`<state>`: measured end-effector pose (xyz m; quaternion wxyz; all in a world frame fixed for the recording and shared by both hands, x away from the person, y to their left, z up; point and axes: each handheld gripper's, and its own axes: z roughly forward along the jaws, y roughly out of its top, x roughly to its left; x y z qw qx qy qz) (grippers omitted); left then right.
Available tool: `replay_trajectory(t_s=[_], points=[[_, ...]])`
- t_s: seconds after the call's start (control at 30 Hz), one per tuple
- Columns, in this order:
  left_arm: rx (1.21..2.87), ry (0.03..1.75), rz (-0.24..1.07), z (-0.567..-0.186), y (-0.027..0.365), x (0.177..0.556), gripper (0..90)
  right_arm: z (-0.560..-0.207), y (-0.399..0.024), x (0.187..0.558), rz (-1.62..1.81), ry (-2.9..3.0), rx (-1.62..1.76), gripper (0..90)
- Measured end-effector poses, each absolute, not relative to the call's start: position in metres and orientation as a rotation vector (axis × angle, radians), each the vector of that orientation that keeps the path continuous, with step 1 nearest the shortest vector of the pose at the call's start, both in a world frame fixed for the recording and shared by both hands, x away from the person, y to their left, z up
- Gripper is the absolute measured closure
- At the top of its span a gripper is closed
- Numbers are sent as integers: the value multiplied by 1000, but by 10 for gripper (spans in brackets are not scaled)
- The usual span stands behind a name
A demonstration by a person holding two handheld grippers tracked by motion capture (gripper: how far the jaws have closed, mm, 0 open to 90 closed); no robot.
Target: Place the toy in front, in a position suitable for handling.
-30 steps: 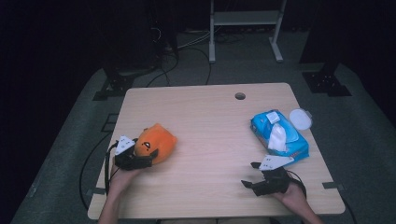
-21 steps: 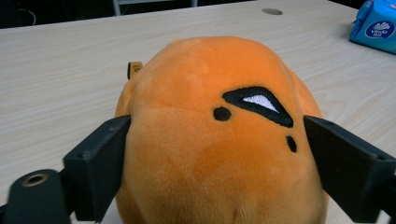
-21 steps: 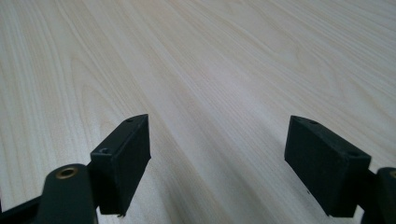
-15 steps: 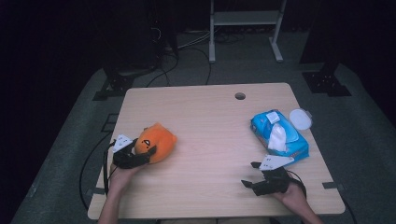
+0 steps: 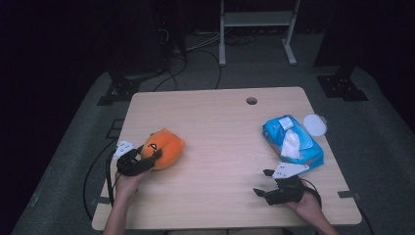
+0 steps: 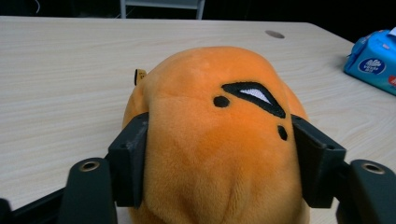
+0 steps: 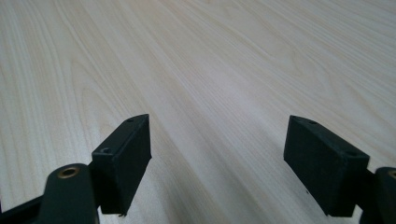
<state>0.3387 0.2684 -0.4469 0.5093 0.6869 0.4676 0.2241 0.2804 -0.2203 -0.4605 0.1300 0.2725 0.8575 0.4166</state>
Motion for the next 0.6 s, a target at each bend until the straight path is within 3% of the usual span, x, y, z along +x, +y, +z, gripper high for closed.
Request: replay_trajectory(t_s=[0.6], points=[[1535,1014,434,-430,257,328,344,-460,-221,280,1212,2484,793,219]])
